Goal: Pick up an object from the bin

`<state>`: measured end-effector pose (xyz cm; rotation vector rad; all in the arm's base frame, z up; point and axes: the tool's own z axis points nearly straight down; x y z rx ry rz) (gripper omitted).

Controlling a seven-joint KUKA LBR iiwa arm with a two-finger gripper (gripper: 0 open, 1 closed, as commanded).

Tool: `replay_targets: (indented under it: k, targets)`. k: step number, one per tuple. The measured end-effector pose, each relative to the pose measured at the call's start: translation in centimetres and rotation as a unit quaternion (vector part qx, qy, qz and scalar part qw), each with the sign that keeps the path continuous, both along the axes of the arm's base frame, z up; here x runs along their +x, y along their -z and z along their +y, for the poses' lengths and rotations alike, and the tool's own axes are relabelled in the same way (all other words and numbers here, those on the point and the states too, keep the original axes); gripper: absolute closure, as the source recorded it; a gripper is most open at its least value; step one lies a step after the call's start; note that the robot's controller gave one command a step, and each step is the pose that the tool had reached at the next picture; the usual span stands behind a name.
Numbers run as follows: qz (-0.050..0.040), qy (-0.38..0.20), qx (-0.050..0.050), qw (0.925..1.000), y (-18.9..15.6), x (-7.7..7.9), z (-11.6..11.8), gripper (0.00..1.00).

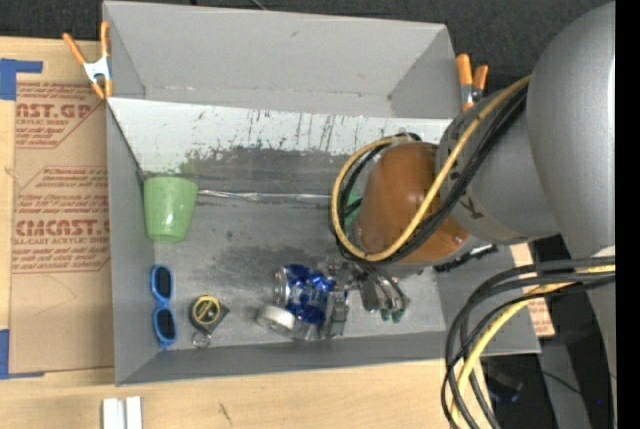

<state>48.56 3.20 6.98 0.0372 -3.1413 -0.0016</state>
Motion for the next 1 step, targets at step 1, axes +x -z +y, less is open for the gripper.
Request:
replay_targets:
  k: [1]
  targets:
    - [-0.0058, -0.006, 0.000, 1.0000, -16.63, 4.19, -0.28, 1.00]
